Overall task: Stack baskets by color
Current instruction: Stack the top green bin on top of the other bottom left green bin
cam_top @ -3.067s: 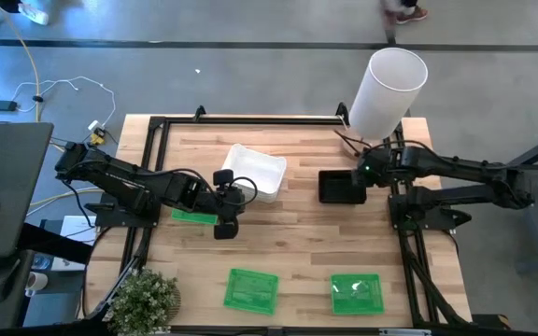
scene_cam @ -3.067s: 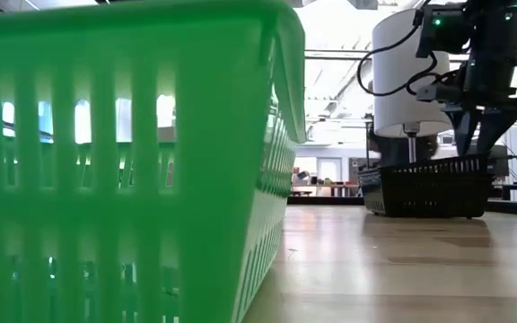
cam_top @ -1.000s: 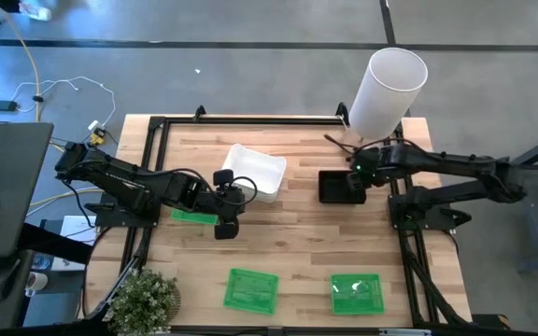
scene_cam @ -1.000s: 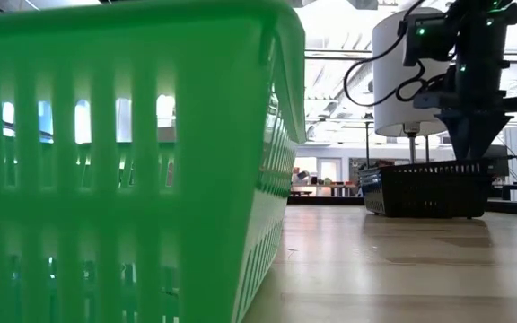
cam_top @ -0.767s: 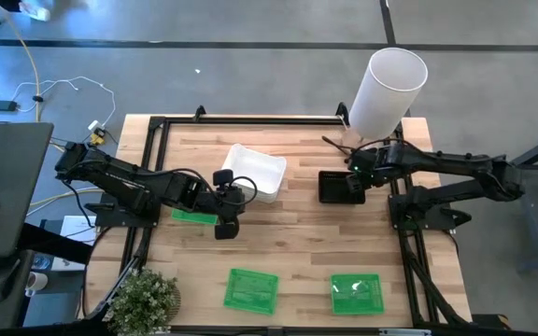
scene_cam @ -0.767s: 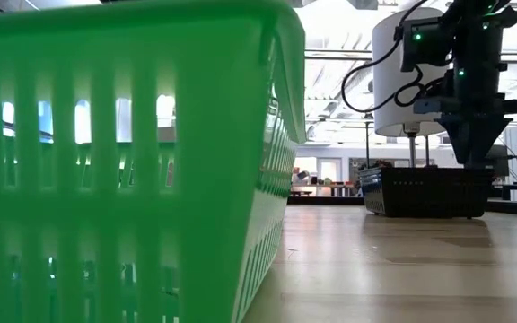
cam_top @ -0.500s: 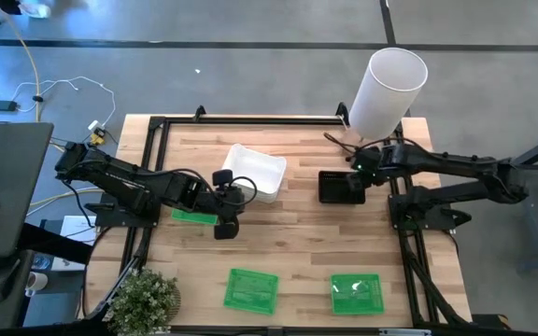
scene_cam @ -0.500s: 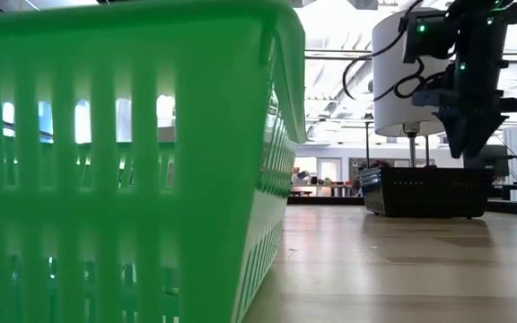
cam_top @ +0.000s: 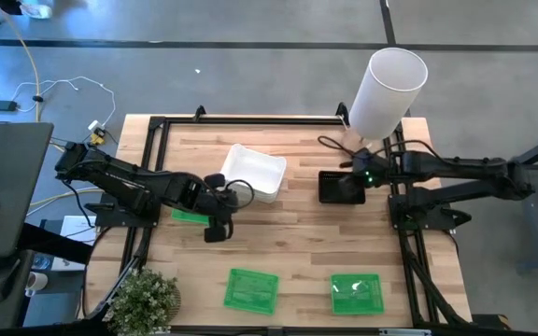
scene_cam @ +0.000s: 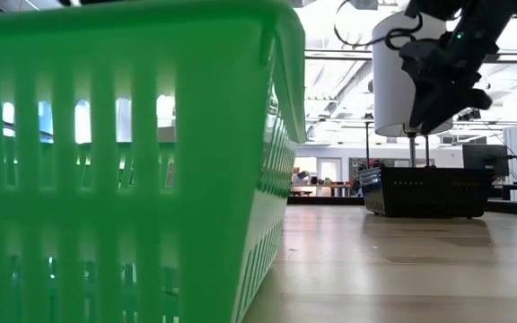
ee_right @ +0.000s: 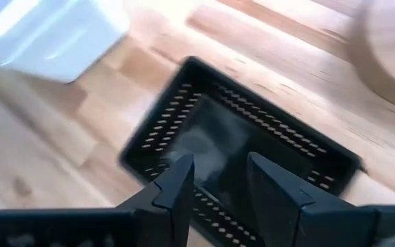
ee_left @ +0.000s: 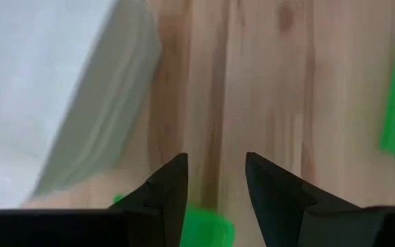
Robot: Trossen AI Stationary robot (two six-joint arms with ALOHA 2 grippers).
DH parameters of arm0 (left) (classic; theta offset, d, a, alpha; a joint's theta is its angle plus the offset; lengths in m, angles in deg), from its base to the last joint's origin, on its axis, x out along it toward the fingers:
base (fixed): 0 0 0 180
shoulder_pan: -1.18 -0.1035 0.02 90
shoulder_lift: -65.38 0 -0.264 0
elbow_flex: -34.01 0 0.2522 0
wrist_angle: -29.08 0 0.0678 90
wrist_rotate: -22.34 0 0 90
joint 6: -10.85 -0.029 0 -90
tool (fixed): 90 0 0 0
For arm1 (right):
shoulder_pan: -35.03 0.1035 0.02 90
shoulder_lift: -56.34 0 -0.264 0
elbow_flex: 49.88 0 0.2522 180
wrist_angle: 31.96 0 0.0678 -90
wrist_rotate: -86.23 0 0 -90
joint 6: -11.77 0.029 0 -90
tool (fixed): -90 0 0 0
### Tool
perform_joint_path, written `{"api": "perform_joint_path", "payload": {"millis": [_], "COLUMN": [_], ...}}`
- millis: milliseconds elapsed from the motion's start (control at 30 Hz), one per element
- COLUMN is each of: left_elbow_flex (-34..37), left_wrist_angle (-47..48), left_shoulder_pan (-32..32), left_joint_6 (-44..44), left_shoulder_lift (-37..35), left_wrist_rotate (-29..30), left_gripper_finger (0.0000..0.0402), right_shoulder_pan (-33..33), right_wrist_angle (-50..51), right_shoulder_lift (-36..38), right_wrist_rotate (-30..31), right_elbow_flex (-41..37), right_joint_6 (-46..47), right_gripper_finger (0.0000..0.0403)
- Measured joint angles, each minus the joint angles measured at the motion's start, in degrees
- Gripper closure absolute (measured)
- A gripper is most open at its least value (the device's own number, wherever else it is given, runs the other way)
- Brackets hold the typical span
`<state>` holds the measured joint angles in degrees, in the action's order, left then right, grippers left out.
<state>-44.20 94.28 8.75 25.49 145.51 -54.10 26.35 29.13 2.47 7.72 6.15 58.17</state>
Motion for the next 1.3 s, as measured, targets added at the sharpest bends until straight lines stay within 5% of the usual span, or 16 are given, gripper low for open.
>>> {"api": "perform_joint_path", "payload": {"millis": [333, 633, 1300], "left_elbow_flex": [0.0, 0.09, 13.06], "left_wrist_angle": [11.32, 11.86, 9.01], "left_shoulder_pan": [3.03, 6.95, 7.3], "left_joint_6": [0.25, 3.14, 6.57], "left_shoulder_lift": [0.0, 0.0, 0.0], "left_wrist_rotate": [-1.34, -1.42, -2.41], "left_gripper_finger": [0.0268, 0.0268, 0.0268], "right_shoulder_pan": [6.55, 9.32, 10.98], "right_wrist_angle": [-6.82, -7.04, -9.07], "right_shoulder_lift": [-0.11, -0.11, -0.11], "right_wrist_rotate": [0.5, 3.33, 4.65], "right_elbow_flex": [0.0, 0.0, 0.0], "right_joint_6": [-1.9, -1.91, -1.45], "right_gripper_finger": [0.0279, 0.0279, 0.0279]}}
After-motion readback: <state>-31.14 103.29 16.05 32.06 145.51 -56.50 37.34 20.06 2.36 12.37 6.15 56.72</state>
